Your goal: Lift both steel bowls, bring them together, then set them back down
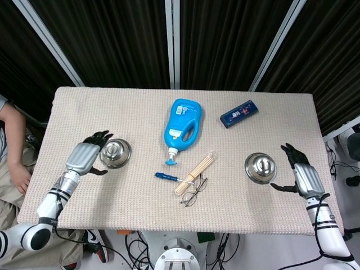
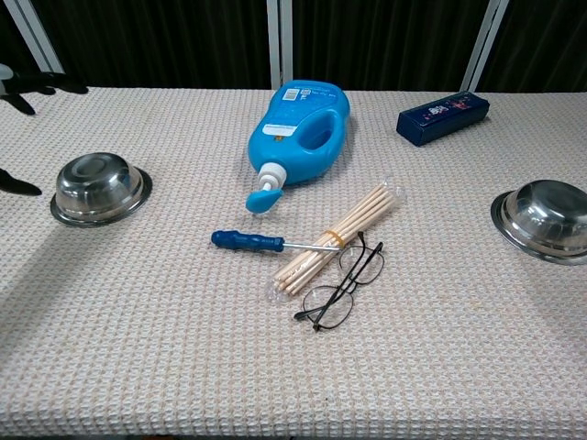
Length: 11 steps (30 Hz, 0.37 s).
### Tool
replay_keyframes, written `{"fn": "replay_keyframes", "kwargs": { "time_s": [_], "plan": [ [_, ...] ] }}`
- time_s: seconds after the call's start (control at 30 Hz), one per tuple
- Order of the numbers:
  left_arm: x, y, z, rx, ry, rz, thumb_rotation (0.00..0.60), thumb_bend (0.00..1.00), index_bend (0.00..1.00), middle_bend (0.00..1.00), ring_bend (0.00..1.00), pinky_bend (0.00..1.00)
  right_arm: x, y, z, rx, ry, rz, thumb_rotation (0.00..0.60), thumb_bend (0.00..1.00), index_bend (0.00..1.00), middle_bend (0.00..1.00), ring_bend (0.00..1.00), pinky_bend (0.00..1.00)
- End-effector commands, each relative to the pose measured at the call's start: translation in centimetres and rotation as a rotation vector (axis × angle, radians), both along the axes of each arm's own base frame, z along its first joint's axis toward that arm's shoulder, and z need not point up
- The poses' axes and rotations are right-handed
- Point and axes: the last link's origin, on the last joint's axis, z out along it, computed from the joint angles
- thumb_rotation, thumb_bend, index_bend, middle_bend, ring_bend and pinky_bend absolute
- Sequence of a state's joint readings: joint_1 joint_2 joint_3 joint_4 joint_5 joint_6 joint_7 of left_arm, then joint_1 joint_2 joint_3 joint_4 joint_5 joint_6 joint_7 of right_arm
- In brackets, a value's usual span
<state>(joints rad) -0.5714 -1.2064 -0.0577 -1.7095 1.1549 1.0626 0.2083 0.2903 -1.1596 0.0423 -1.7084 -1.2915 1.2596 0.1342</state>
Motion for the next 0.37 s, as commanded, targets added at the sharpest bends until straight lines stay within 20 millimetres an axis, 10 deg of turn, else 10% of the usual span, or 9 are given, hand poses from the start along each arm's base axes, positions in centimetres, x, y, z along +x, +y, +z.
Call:
{"fn": "replay_keyframes", "kwargs": {
  "time_s": [0.03, 0.37],
  "plan": [
    [-1.8, -4.3, 1.1, 0.149, -0.009, -0.041, 0.522, 0.00, 0.00, 0.00, 0.00, 0.08, -0.8, 3.0, 0.1, -0.090, 0.016, -0.002, 0.600, 0.00, 0.00, 0.00, 0.00, 0.00],
    [-6.3, -12.3, 0.6, 0.265, 0.060, 0.023, 0.557, 0.00, 0.00, 0.00, 0.00, 0.08, -4.1, 7.2, -2.7, -0.197, 0.113, -0.087, 0.600, 0.00, 0.00, 0.00, 0.00, 0.00]
  ]
}}
